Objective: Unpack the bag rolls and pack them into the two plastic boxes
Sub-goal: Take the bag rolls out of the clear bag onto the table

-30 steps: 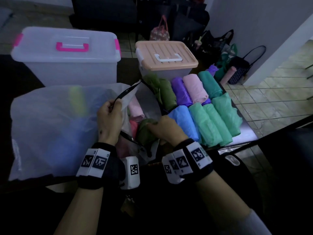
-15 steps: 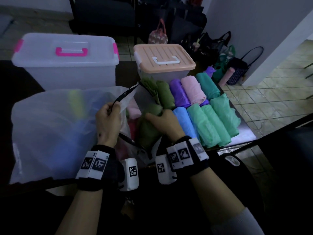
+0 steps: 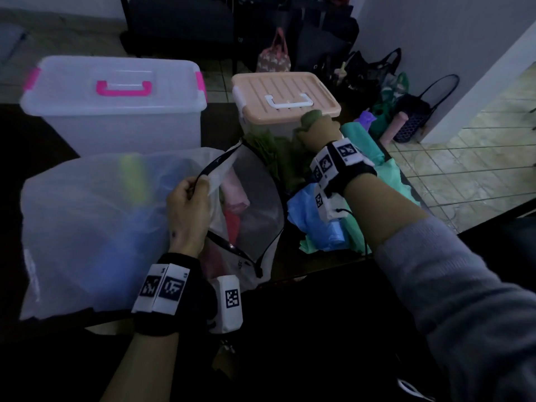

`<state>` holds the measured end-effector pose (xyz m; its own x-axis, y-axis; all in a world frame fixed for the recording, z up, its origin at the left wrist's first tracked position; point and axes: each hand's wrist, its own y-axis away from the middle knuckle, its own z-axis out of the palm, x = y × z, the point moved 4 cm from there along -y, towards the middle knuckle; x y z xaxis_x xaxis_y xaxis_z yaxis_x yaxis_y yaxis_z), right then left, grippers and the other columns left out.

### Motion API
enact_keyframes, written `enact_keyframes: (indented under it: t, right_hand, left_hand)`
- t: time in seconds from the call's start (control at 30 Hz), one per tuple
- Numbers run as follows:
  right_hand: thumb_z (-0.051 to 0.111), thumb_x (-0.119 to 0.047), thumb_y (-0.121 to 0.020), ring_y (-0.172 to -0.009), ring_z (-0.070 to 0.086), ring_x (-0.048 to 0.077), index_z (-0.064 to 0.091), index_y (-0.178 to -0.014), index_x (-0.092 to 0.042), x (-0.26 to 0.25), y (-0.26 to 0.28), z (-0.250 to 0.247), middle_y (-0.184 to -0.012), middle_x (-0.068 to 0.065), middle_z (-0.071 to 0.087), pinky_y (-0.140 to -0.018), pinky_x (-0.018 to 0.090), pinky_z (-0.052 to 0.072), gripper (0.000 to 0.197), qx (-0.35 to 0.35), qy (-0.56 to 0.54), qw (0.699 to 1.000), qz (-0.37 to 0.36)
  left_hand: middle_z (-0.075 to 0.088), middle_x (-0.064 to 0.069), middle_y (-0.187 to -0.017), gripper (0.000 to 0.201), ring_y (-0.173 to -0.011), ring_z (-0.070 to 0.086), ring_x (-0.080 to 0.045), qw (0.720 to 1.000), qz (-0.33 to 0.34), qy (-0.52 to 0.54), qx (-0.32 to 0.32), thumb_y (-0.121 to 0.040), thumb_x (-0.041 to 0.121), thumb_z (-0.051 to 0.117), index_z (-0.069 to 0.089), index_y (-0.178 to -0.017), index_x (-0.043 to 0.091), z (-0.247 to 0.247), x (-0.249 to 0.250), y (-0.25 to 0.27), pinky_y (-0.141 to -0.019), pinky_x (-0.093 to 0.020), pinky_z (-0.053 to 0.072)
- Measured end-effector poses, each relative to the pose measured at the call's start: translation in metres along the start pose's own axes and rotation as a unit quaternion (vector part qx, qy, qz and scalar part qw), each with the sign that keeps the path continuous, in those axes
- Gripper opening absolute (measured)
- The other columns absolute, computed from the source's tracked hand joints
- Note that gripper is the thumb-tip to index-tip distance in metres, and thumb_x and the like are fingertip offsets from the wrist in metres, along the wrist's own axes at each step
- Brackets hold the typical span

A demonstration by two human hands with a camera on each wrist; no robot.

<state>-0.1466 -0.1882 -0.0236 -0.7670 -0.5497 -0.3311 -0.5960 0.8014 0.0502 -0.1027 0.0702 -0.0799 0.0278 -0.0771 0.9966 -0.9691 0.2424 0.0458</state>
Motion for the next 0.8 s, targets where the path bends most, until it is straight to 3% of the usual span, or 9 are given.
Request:
enact_keyframes:
  t: [0.07,0.2,0.3,0.5,0.6,0.63,0.7,0.73,0.8]
  right_hand:
    - [0.048,-0.024,-0.095,-0.118,0.047,0.037,0.045,-0.122,-0.002,-0.005,-0.001,0.008,-0.127,0.021,0.049,-0.079,0.036,0.040,0.035,-0.003,0.061,0.998,-0.023]
    - [0.043,-0.012,-0.095,-0.115,0.053,0.033,0.048,-0.122,-0.005,-0.005,-0.001,0.018,-0.124,0.015,0.054,-0.079,0.035,0.043,0.028,0.006,0.139,0.989,-0.050]
    - [0.045,-0.018,-0.095,-0.118,0.051,0.033,0.048,-0.124,-0.006,0.000,0.006,0.024,-0.128,0.013,0.052,-0.089,0.036,0.043,0.032,-0.019,0.201,0.975,-0.092]
    - [0.036,-0.039,-0.098,-0.124,0.046,0.030,0.048,-0.131,-0.014,-0.009,-0.008,0.027,-0.136,0.010,0.050,-0.098,0.038,0.035,0.043,-0.072,0.107,0.991,-0.031]
    - [0.043,-0.028,-0.095,-0.127,0.038,0.033,0.040,-0.134,-0.005,-0.010,0.001,0.004,-0.137,0.016,0.042,-0.102,0.036,0.032,0.046,0.024,0.000,1.000,0.020]
    - [0.044,-0.020,-0.093,-0.122,0.043,0.029,0.043,-0.128,-0.003,-0.013,0.008,-0.003,-0.130,0.014,0.046,-0.096,0.030,0.035,0.039,0.064,-0.039,0.997,-0.006]
    - [0.043,-0.013,-0.092,-0.087,0.055,0.015,0.056,-0.096,-0.005,-0.025,0.034,-0.010,-0.095,0.003,0.058,-0.070,0.013,0.037,0.016,0.078,-0.127,0.987,-0.064]
    - [0.045,-0.013,-0.091,-0.070,0.052,0.012,0.057,-0.080,-0.006,-0.030,0.045,-0.003,-0.079,0.002,0.058,-0.061,0.013,0.039,0.018,0.036,-0.166,0.982,-0.077]
    - [0.050,-0.012,-0.089,-0.063,0.054,0.016,0.065,-0.076,0.001,-0.042,0.069,0.025,-0.073,0.010,0.062,-0.063,0.026,0.046,0.024,-0.127,-0.214,0.966,-0.077]
  left_hand:
    - [0.048,0.006,-0.063,0.017,-0.056,0.041,-0.005,1.000,0.001,-0.005,0.000,-0.094,0.019,0.049,0.056,-0.080,0.013,-0.001,0.001,0.000,-0.049,-0.012,0.033]
    - [0.050,0.006,-0.065,0.022,-0.059,0.043,-0.006,1.000,-0.013,0.008,-0.005,-0.094,0.019,0.049,0.056,-0.074,0.019,-0.001,0.000,0.000,-0.056,-0.020,0.036]
    - [0.048,0.004,-0.062,0.027,-0.058,0.041,-0.007,1.000,-0.019,0.018,-0.003,-0.094,0.020,0.050,0.054,-0.068,0.023,-0.002,-0.002,-0.001,-0.058,-0.024,0.035]
    - [0.045,0.004,-0.060,0.030,-0.057,0.040,-0.008,0.999,-0.025,0.019,0.005,-0.094,0.021,0.051,0.051,-0.064,0.023,-0.003,-0.003,-0.002,-0.057,-0.024,0.033]
    - [0.046,0.004,-0.060,0.030,-0.057,0.041,-0.008,0.999,-0.027,0.026,0.014,-0.093,0.020,0.051,0.052,-0.063,0.023,-0.003,-0.002,-0.002,-0.058,-0.025,0.034]
    - [0.046,0.004,-0.060,0.030,-0.058,0.041,-0.008,0.999,-0.028,0.025,0.016,-0.093,0.020,0.051,0.052,-0.063,0.023,-0.003,-0.003,-0.002,-0.059,-0.027,0.034]
    - [0.045,0.004,-0.059,0.031,-0.058,0.040,-0.009,0.999,-0.037,0.025,0.021,-0.092,0.023,0.052,0.050,-0.060,0.023,-0.004,-0.004,-0.002,-0.062,-0.029,0.033]
    - [0.043,0.004,-0.058,0.033,-0.057,0.039,-0.010,0.999,-0.040,0.028,0.023,-0.091,0.023,0.052,0.048,-0.059,0.023,-0.005,-0.004,-0.003,-0.062,-0.030,0.033]
    - [0.042,0.003,-0.058,0.033,-0.058,0.039,-0.010,0.998,-0.039,0.035,0.024,-0.091,0.024,0.052,0.047,-0.058,0.023,-0.006,-0.004,-0.003,-0.061,-0.029,0.032]
